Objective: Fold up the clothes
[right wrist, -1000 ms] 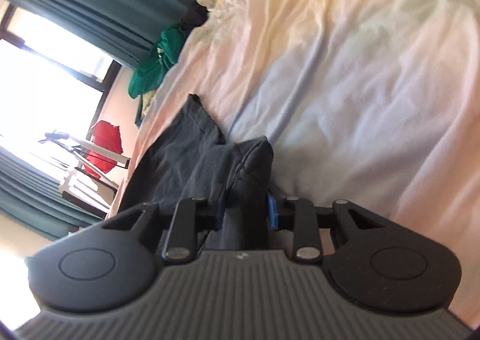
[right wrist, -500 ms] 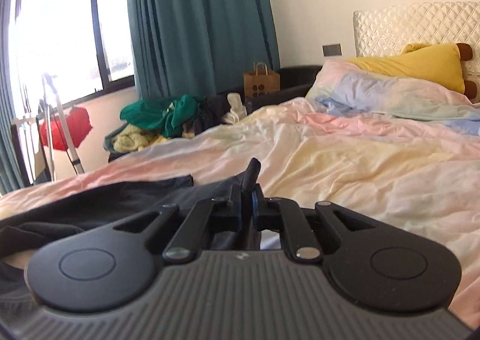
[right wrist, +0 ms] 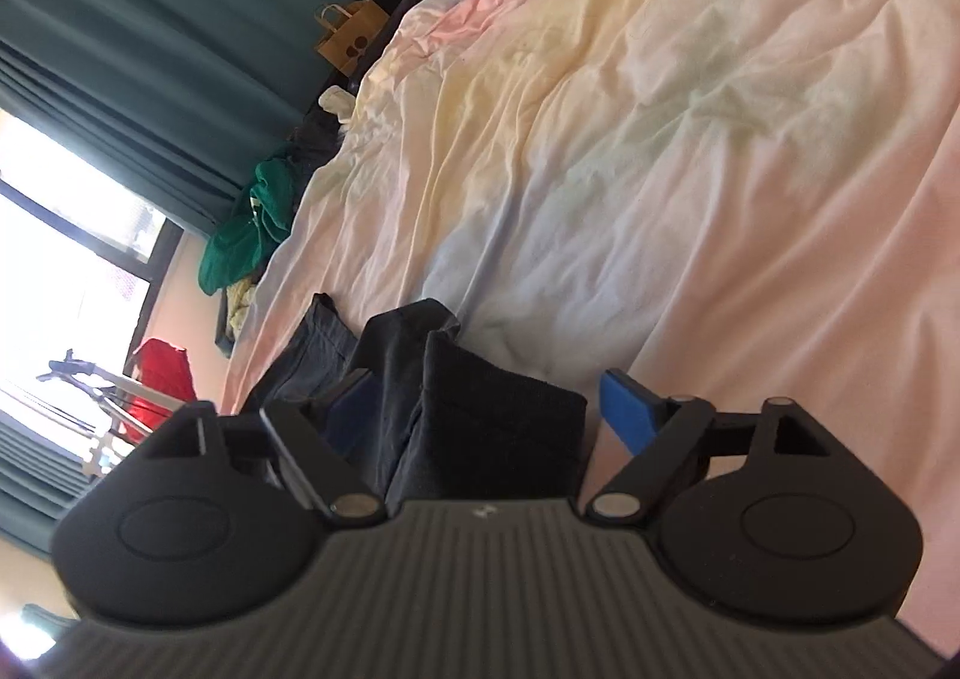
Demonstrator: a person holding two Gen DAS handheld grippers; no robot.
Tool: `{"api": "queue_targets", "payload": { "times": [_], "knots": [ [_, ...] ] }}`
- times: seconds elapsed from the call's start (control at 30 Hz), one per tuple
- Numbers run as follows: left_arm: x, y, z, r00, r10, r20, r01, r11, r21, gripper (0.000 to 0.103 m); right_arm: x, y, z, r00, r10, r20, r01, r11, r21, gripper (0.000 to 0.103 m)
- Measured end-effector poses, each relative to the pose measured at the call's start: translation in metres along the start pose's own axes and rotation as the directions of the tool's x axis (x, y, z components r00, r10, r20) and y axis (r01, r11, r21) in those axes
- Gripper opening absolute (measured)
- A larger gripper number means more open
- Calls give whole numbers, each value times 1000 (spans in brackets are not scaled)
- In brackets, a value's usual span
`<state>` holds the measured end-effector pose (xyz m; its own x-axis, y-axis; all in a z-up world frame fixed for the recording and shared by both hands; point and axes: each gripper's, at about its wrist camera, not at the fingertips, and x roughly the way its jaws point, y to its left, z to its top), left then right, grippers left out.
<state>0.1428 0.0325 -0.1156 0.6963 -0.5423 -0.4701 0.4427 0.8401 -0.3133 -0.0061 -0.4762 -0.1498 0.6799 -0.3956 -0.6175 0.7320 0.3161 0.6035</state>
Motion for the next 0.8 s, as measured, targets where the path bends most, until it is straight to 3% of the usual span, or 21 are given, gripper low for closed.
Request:
{"api": "queue_targets", "payload": {
  "times": [0.03,0.1,0.2,0.27,0.33,0.4,0.47,0.5,0.53,0.57,0.67,0.77,0.8],
  "knots": [
    [-1,0,-1,1000,1,0,-1,1000,-3,21,-4,13,-4,1000,-24,6,24,994,-104,86],
    [-3,2,0,1000,-10,6,10,1000,-16,21,-5,34,-15,1000,3,-23,-8,970,-243,85],
    [-6,6,3,999,-31,10,32,998,-47,21,-4,44,-25,977,139,-162,-168,968,-188,84],
    [-8,10,5,999,-51,14,52,996,-78,21,-5,46,-28,936,263,-234,-292,951,-99,86],
    [-8,12,6,998,-58,16,59,994,-94,21,-7,53,-30,871,395,-291,-430,901,-64,86],
    [-8,12,7,998,-62,17,63,993,-102,21,-9,67,-40,744,545,-386,-590,808,3,86],
    [-7,13,8,998,-64,16,65,992,-109,21,-2,83,-61,587,626,-513,-674,729,119,85],
    [-7,13,7,998,-65,15,66,991,-112,21,2,91,-74,513,635,-578,-688,707,166,85],
    [-6,14,8,998,-67,14,68,991,-116,21,7,101,-90,461,614,-641,-682,707,187,85],
    [-6,14,8,998,-68,13,69,991,-118,22,12,110,-107,426,575,-698,-665,723,189,86],
    [-6,15,9,997,-71,12,72,991,-116,24,21,126,-152,381,478,-792,-614,771,170,86],
    [-5,16,9,998,-66,16,68,990,-127,26,24,141,-183,353,410,-841,-630,769,110,86],
    [-5,18,10,997,-69,17,71,988,-137,27,24,144,-191,359,389,-849,-629,773,88,86]
  ]
}}
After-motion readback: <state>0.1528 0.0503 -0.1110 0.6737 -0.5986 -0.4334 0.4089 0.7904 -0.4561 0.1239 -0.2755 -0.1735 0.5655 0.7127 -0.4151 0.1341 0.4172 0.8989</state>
